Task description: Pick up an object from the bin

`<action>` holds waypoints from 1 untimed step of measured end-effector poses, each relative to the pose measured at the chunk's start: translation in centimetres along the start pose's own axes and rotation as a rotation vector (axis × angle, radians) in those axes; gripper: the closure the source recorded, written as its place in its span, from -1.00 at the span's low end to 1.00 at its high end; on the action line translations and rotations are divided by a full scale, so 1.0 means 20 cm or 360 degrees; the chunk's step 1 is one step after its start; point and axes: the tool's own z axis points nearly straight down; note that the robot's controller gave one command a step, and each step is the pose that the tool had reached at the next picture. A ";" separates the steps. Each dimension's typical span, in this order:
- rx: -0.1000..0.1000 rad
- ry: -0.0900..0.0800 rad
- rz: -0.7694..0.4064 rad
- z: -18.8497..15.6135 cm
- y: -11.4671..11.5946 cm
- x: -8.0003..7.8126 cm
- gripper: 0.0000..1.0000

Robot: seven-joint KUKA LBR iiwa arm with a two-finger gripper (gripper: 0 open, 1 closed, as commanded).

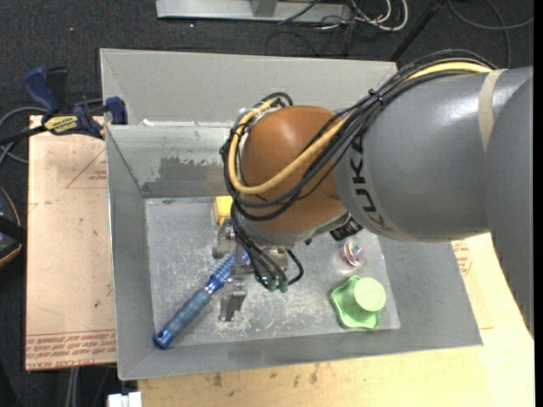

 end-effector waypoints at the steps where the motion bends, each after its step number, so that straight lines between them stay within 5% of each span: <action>1: -0.0009 -0.0017 -0.0408 0.60 -0.22 -0.41 -1.00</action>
Offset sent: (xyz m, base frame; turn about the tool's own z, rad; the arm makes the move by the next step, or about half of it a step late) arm 0.0788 -0.0475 -0.1254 -0.2580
